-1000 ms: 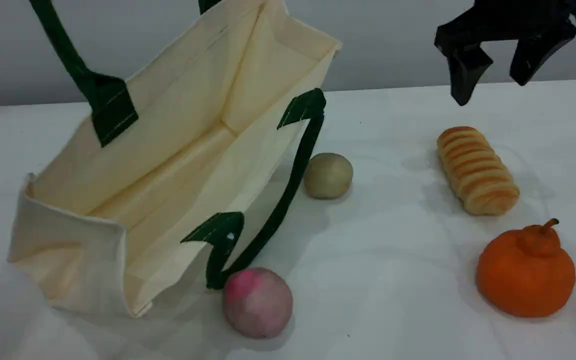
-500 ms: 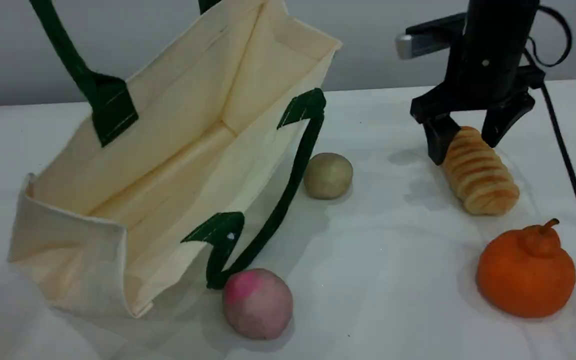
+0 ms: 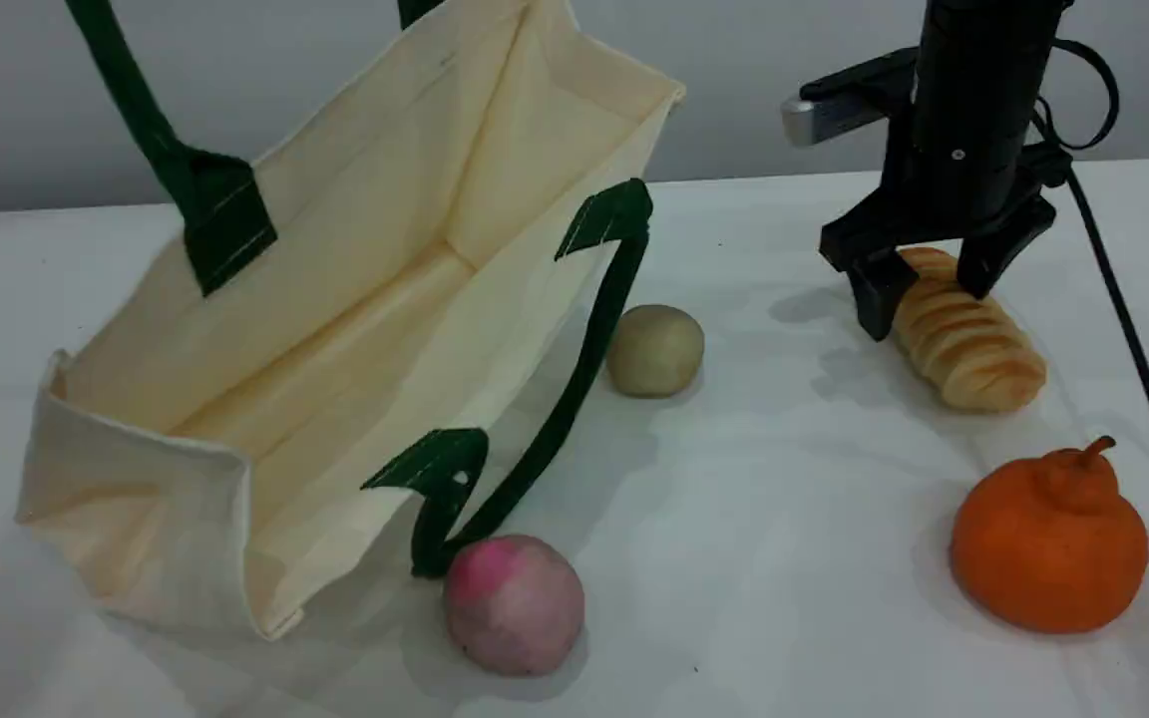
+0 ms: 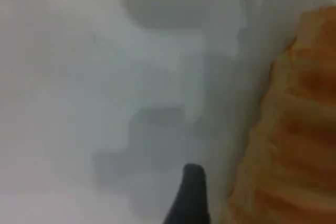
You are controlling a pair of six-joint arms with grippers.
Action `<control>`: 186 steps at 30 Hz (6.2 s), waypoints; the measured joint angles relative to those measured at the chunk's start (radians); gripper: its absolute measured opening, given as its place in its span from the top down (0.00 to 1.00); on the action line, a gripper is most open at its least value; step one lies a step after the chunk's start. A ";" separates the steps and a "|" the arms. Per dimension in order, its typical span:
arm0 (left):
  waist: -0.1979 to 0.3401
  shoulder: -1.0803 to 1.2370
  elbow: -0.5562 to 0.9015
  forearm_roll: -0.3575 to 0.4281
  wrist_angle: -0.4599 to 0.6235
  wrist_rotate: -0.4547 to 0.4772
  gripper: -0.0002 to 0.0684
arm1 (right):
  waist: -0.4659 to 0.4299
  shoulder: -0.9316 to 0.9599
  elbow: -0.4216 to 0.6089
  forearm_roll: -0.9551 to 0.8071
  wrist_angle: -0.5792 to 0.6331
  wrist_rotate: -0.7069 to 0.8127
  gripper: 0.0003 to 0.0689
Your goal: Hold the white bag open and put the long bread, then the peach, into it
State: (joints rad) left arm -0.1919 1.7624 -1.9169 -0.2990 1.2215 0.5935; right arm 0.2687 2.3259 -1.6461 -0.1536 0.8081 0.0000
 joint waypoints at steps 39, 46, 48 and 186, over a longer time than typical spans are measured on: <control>0.000 0.000 0.000 0.004 0.000 0.000 0.86 | -0.021 0.069 -0.079 -0.059 0.087 0.058 0.70; 0.000 0.000 0.000 0.008 0.000 0.000 0.86 | -0.021 0.036 -0.087 -0.062 0.116 0.055 0.73; 0.000 0.000 0.000 0.008 0.000 0.000 0.86 | -0.021 0.010 -0.087 -0.059 0.118 0.055 0.74; 0.000 0.000 0.000 -0.045 -0.001 0.000 0.86 | 0.327 -0.279 0.411 1.897 -0.116 -0.978 0.15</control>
State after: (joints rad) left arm -0.1919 1.7624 -1.9169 -0.3441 1.2207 0.5935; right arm 0.5962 2.0471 -1.2352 1.7439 0.6924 -0.9779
